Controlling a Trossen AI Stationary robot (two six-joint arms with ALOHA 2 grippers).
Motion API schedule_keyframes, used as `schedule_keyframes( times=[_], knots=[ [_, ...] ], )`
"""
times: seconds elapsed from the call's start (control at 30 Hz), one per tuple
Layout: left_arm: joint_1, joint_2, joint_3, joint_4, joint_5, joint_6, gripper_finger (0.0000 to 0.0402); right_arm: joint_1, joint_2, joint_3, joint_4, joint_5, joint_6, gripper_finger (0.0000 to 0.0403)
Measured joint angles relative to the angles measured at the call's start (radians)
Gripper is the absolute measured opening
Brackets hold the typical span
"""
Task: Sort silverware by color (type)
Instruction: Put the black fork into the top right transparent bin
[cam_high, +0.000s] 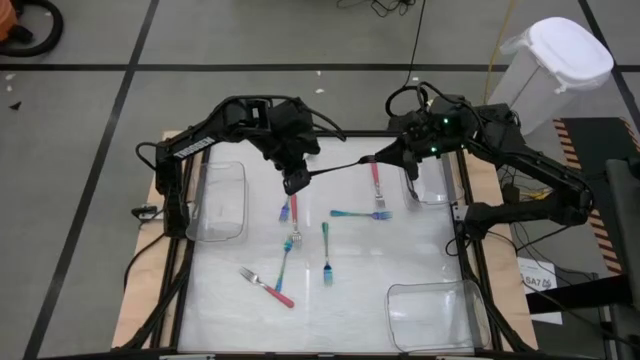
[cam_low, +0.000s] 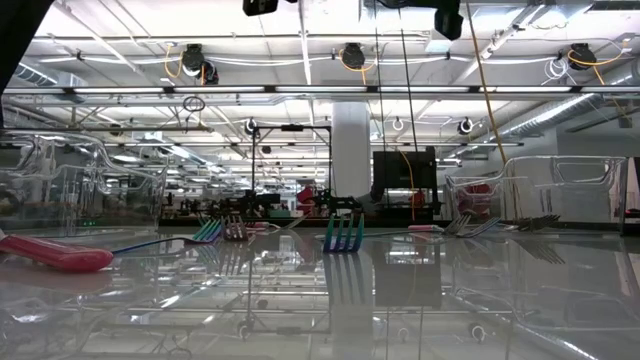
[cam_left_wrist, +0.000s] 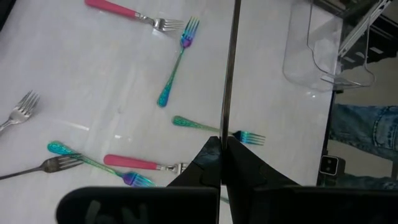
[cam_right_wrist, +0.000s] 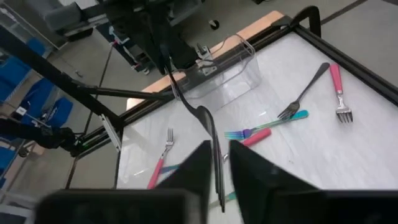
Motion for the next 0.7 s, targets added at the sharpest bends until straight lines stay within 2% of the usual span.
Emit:
schedule_keyframes(
  times=[0.07, 0.37, 0.7],
  knots=[
    [0.0, 0.0, 0.0, 0.001, 0.0, -0.012, 0.0003, 0.0, 0.0, 0.0, -0.002, 0.0, -0.011, 0.0011],
    [0.001, 0.0, 0.0, 0.059, -0.027, -0.028, 0.0045, 0.0, -0.006, 0.0, -0.006, 0.041, -0.002, 0.0003],
    [0.019, -0.02, -0.001, 0.132, -0.105, -0.042, 0.0145, -0.037, -0.063, 0.0, -0.026, 0.09, 0.015, 0.0001]
  ],
)
